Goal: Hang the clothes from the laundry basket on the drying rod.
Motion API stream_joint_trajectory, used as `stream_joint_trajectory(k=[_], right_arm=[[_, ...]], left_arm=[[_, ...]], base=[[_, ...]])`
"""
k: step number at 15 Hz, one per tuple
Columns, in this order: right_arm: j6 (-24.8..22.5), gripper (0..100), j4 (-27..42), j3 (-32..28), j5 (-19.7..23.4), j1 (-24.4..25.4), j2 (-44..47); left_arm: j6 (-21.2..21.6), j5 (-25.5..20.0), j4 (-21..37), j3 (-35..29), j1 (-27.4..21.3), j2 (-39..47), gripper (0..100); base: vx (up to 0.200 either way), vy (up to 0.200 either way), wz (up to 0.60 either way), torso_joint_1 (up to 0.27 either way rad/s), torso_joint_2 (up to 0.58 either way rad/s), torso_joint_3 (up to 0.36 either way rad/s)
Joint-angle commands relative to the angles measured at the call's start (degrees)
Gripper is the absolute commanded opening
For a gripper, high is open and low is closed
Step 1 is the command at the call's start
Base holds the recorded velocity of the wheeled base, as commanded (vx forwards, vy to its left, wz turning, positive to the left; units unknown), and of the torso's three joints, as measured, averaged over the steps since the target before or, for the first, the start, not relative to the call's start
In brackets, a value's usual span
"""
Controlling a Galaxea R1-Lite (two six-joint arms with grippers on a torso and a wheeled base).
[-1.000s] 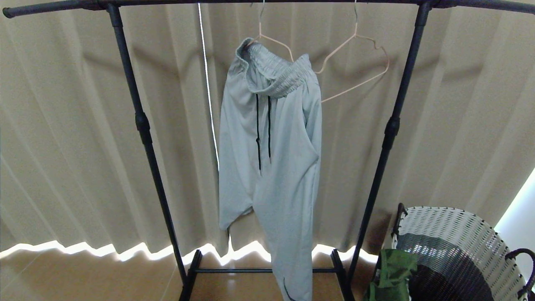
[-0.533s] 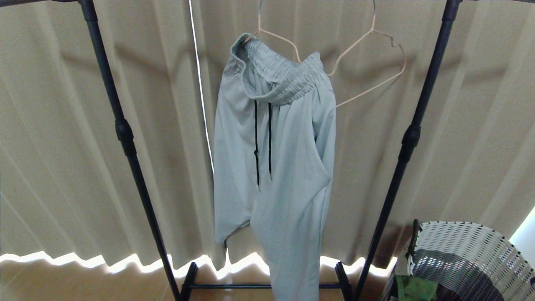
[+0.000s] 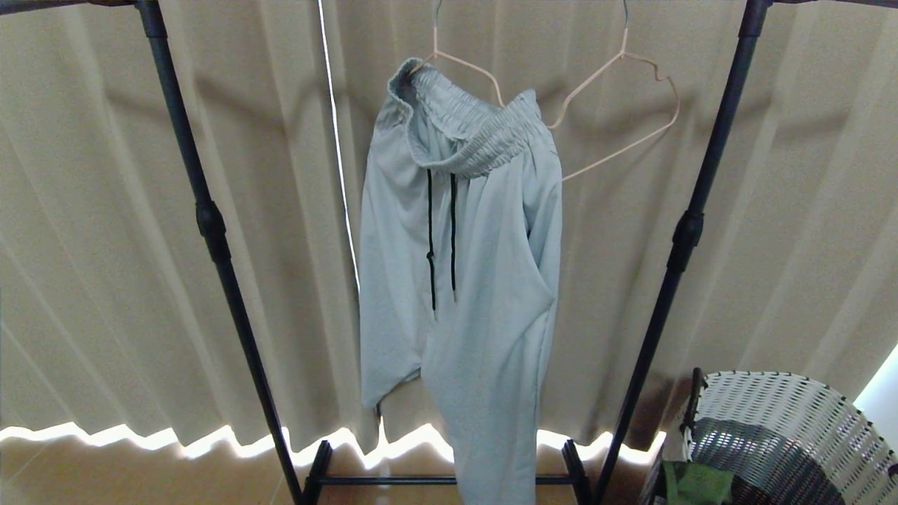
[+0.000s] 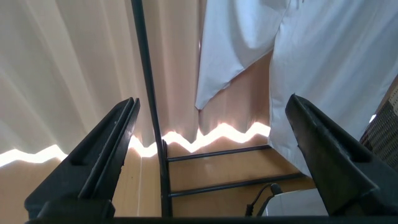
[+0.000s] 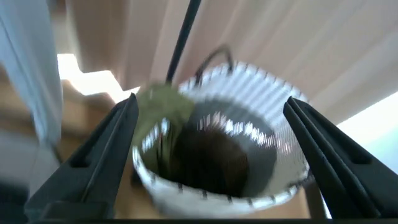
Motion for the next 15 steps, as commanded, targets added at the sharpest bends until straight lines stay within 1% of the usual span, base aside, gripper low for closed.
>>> stream_joint_trajectory(k=[1,4,6,10,11,12,15], right_arm=[[-0.98,100,0.94,-3.79,0.51,0.03,23.07],[-1.51,100,-6.45,-3.35,3.94,0.03,37.39],[-2.21,100,-12.25,-3.44,4.03,-0.58,46.71],[-1.95,100,-23.41,-1.15,4.2,-3.13,64.99],[-1.95,100,-27.8,-0.19,4.2,-3.75,70.26],[-1.95,100,-31.23,0.34,4.11,-4.01,73.69],[-2.04,100,-43.27,0.78,3.94,-5.77,87.32]], left_arm=[[0.02,0.03,-0.01,0.01,0.0,0.07,100],[0.02,0.03,-0.01,0.01,0.0,0.07,100],[0.02,0.03,-0.01,0.01,0.0,0.07,100],[0.02,0.03,-0.01,0.01,0.0,-0.02,100],[0.02,0.12,-0.01,0.01,0.0,-0.02,100],[-0.07,0.12,-0.01,0.01,0.0,-0.02,100],[0.02,0.12,-0.01,0.01,0.0,-0.02,100]], base=[[0.0,0.0,0.0,0.0,0.0,0.0],[0.0,0.0,0.0,0.0,0.0,0.0],[0.0,0.0,0.0,0.0,0.0,0.0],[0.0,0.0,0.0,0.0,0.0,0.0],[0.0,0.0,0.0,0.0,0.0,0.0],[0.0,0.0,0.0,0.0,0.0,0.0],[0.0,0.0,0.0,0.0,0.0,0.0]])
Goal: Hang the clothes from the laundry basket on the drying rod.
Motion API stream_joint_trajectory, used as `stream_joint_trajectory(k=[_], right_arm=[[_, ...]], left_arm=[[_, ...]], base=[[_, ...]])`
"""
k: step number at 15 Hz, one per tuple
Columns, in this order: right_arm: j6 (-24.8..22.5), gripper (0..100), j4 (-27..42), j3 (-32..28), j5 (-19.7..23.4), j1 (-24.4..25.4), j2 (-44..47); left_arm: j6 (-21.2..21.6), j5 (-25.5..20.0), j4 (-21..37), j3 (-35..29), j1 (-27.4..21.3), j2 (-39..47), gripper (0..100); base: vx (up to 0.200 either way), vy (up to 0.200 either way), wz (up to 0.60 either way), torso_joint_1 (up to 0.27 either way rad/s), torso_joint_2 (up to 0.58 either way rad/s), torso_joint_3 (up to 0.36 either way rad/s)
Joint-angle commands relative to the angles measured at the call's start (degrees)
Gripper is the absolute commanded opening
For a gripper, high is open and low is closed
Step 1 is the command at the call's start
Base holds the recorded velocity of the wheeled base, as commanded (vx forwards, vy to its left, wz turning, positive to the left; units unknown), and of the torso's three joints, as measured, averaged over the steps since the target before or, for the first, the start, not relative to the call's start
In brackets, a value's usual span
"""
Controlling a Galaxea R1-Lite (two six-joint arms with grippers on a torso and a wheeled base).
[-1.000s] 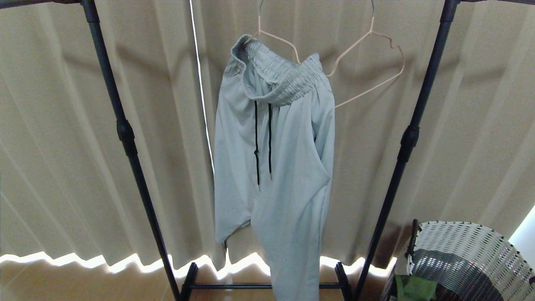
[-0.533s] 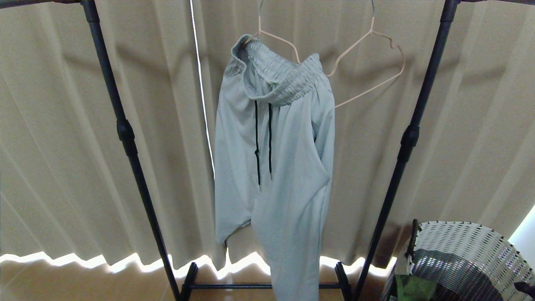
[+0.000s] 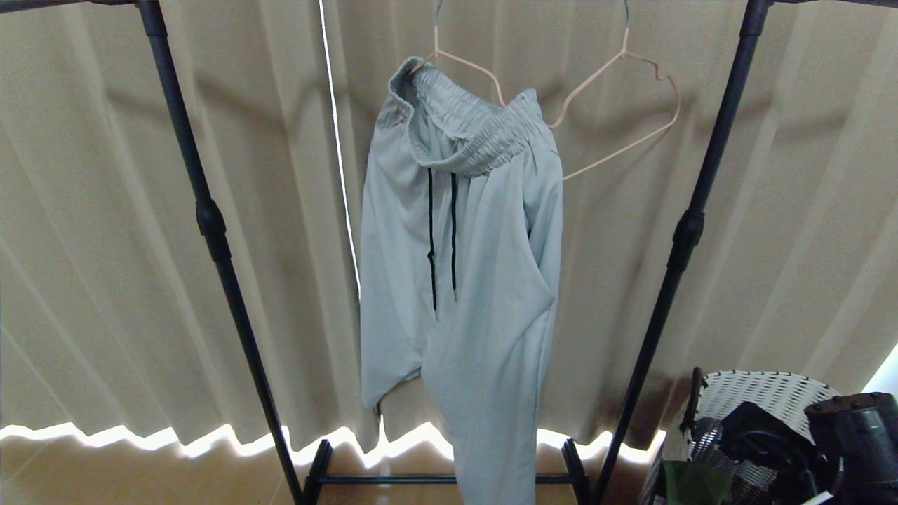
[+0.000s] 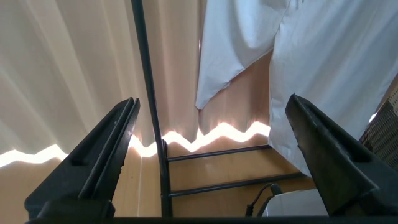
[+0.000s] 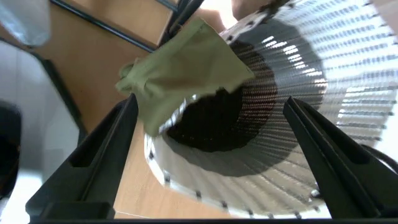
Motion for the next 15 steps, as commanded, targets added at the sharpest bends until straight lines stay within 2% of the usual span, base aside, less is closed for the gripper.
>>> stream_joint_trajectory(k=[1,2,12,15], right_arm=[[-0.06,100,-6.93,0.96,-0.1,-1.58,14.23],[-0.06,100,-12.65,1.05,-0.01,-1.93,19.42],[-0.06,100,-13.61,-0.01,2.19,-1.84,25.48],[-0.06,100,-19.59,0.43,2.19,-1.84,29.53]], left_arm=[[0.02,0.01,0.02,0.01,0.0,0.03,100],[-0.07,0.01,0.02,0.01,0.0,0.03,100],[-0.07,0.19,0.02,0.01,0.0,0.03,100],[-0.07,0.27,0.02,0.01,0.0,0.03,100]], base=[[0.0,0.0,0.0,0.0,0.0,0.0],[0.0,0.0,0.0,0.0,0.0,0.0],[0.0,0.0,0.0,0.0,0.0,0.0],[0.0,0.0,0.0,0.0,0.0,0.0]])
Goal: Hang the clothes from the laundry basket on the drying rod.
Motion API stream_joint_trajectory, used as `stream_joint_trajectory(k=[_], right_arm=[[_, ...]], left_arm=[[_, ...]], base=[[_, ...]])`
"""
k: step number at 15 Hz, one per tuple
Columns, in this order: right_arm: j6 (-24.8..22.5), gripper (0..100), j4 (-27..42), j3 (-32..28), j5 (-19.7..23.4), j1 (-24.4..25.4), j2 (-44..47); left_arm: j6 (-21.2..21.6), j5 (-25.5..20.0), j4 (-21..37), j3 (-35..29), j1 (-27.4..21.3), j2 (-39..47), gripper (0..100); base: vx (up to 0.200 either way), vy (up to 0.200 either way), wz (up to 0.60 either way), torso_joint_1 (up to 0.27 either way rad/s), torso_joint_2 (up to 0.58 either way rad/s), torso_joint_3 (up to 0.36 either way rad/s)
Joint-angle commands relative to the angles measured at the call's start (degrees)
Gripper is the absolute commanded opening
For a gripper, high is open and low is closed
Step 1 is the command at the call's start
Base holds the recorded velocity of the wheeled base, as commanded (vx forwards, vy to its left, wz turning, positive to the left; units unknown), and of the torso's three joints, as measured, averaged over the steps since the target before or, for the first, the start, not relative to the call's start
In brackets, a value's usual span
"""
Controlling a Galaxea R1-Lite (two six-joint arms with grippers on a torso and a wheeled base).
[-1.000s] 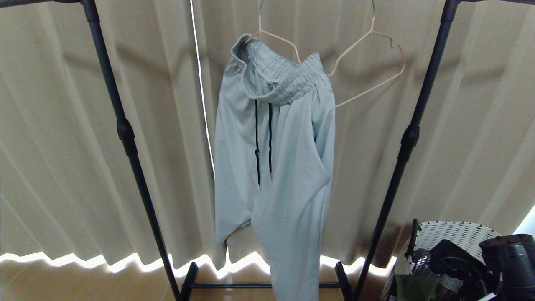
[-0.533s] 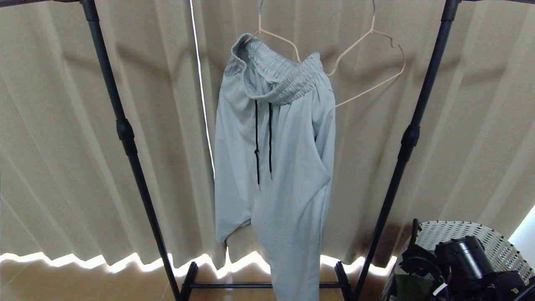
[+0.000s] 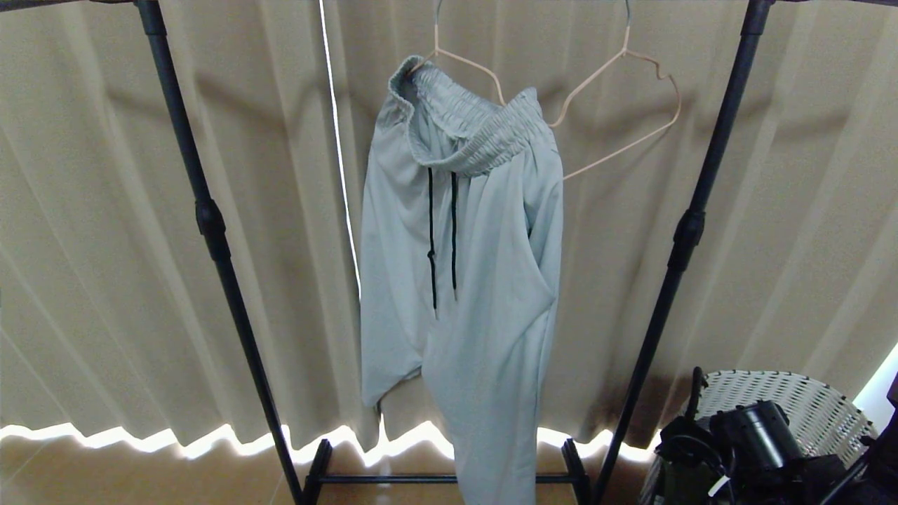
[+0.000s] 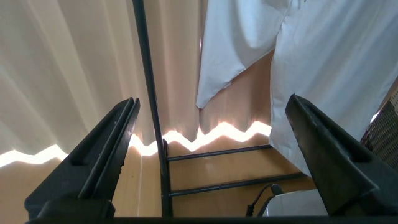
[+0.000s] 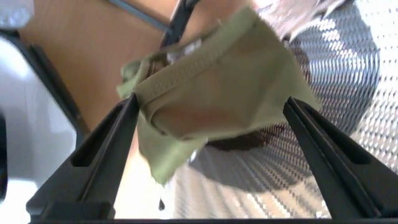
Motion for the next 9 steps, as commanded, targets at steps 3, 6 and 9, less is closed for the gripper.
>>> stream_joint_trajectory(k=[3,6,9], right_arm=[[-0.1,100,-2.31,0.17,-0.11,-0.06,4.48],[-0.19,0,-2.31,0.08,-0.11,-0.06,4.39],[-0.1,0,-2.31,-0.19,-0.02,-0.06,4.48]], left_arm=[[-0.01,0.01,-0.01,0.01,0.0,0.04,100],[-0.01,0.01,-0.01,0.01,0.0,0.04,100],[-0.01,0.01,-0.01,0.01,0.0,0.04,100]], base=[[0.0,0.0,0.0,0.0,0.0,0.0],[0.0,0.0,0.0,0.0,0.0,0.0],[0.0,0.0,0.0,0.0,0.0,0.0]])
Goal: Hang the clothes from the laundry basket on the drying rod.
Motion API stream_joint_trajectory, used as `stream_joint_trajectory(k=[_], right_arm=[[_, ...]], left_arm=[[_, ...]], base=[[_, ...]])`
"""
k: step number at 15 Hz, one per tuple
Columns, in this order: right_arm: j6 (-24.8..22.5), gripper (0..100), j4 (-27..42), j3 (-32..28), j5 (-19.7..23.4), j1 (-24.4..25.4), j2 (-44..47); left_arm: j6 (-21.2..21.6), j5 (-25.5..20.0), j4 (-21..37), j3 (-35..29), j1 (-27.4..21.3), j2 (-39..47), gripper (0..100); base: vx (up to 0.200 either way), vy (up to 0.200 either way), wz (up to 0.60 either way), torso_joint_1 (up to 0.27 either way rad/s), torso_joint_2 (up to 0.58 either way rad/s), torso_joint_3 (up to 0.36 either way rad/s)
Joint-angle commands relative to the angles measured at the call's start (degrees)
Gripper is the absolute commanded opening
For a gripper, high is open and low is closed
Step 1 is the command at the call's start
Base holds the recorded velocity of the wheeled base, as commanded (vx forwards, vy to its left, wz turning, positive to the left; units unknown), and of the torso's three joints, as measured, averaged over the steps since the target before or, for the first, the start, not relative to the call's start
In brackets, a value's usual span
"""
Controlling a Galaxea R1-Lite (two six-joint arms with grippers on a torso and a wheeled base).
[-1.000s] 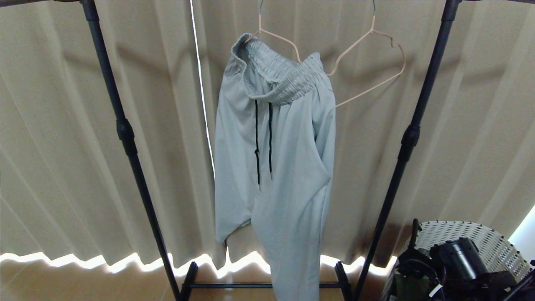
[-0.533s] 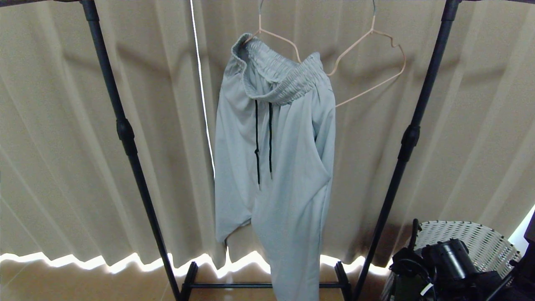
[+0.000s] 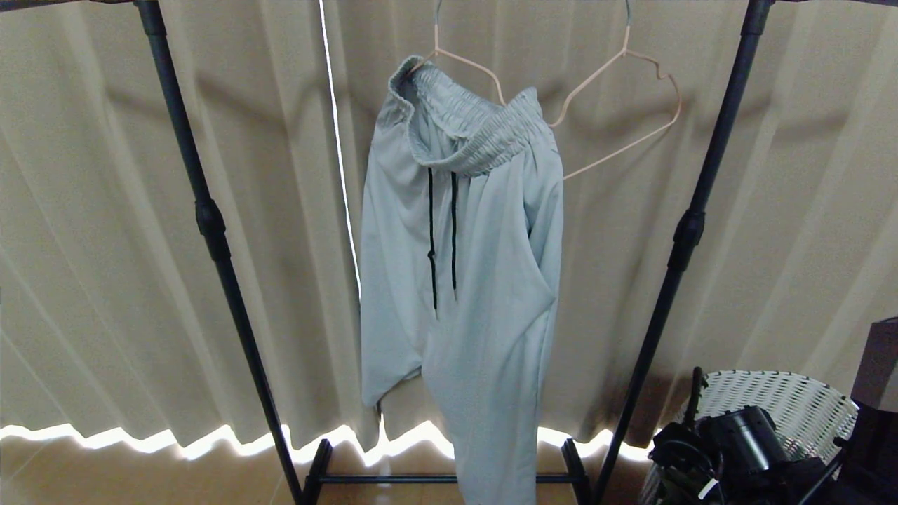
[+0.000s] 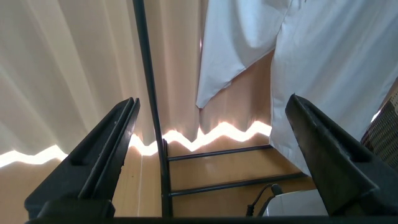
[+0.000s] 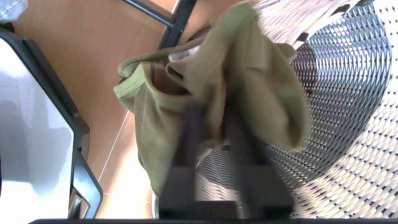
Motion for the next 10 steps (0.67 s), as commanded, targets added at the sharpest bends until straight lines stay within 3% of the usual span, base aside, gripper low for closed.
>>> stream_joint_trajectory(k=[1,4,7,9,10], right_arm=[[0.01,0,-0.01,-0.05,0.03,0.02,-0.19],[0.19,0,-0.27,0.56,0.03,-0.07,-3.8],[-0.17,0,0.78,0.74,0.21,-0.86,-16.63],[-0.17,0,4.39,-0.05,1.53,-1.03,-30.08],[-0.17,0,4.39,-0.05,1.53,-1.03,-30.08]], left_arm=[[0.02,0.01,-0.01,0.01,0.0,0.12,100],[0.02,-0.08,-0.01,0.01,0.0,0.03,100],[0.11,-0.17,-0.01,0.01,0.0,0.03,100],[0.11,-0.26,-0.01,0.01,0.0,0.03,100],[0.11,-0.26,-0.01,0.01,0.0,0.03,100]], base=[[0.0,0.0,0.0,0.0,0.0,0.0],[0.0,0.0,0.0,0.0,0.0,0.0],[0.0,0.0,0.0,0.0,0.0,0.0],[0.0,0.0,0.0,0.0,0.0,0.0],[0.0,0.0,0.0,0.0,0.0,0.0]])
